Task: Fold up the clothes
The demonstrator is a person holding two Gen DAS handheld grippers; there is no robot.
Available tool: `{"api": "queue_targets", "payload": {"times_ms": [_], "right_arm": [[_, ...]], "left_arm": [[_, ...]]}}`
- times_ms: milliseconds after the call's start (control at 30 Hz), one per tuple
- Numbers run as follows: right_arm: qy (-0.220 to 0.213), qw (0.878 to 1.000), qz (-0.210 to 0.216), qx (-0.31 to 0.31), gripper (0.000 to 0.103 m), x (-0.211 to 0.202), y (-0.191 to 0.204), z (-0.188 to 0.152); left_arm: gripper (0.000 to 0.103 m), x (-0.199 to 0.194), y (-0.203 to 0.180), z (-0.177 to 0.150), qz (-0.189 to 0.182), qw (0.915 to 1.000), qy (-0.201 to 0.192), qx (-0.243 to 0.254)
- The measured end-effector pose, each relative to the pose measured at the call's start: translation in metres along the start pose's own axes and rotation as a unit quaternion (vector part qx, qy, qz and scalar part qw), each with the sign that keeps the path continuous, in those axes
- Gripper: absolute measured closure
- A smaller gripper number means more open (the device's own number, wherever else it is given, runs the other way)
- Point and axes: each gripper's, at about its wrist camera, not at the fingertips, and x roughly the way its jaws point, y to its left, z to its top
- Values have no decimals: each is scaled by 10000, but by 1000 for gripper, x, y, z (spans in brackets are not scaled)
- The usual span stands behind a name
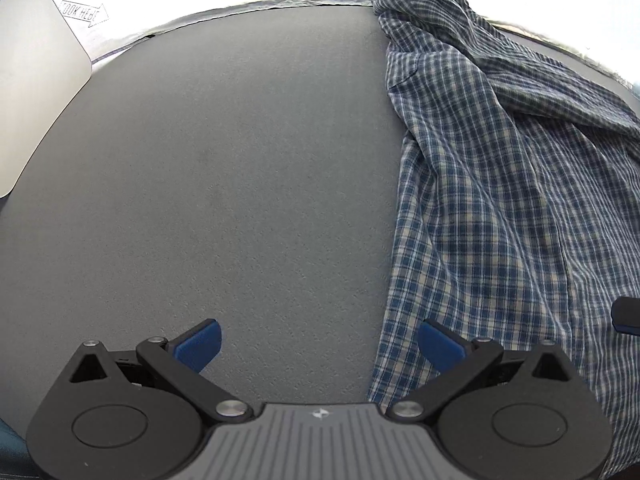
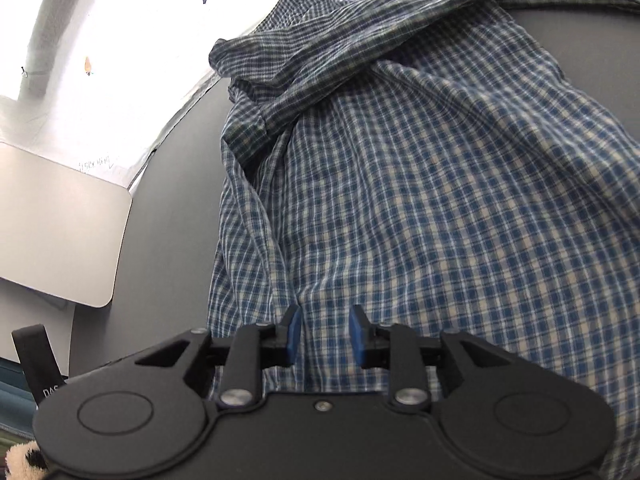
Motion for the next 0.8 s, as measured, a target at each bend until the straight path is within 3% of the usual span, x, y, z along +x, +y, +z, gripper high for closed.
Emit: {"api": "queue_targets", "payload": {"times_ms": [267, 533, 700, 800], "right_arm": [[-1055, 9905, -402, 785, 71, -27, -56, 63], [-1982, 9638, -810, 1591, 67, -29, -115, 147], [-2538, 9371, -1341, 1988, 65, -26, -145, 213], [-2585, 9294, -1640, 2063, 64, -15, -165, 246]], "left_arm": [[0, 11, -1, 92, -293, 9971, -544, -452], [1, 55, -23, 215, -686, 9917, -930, -571], [3, 99, -41, 294, -1172, 9851, -838, -938], [12, 131, -53, 325, -1397, 9819, -522, -1170]]}}
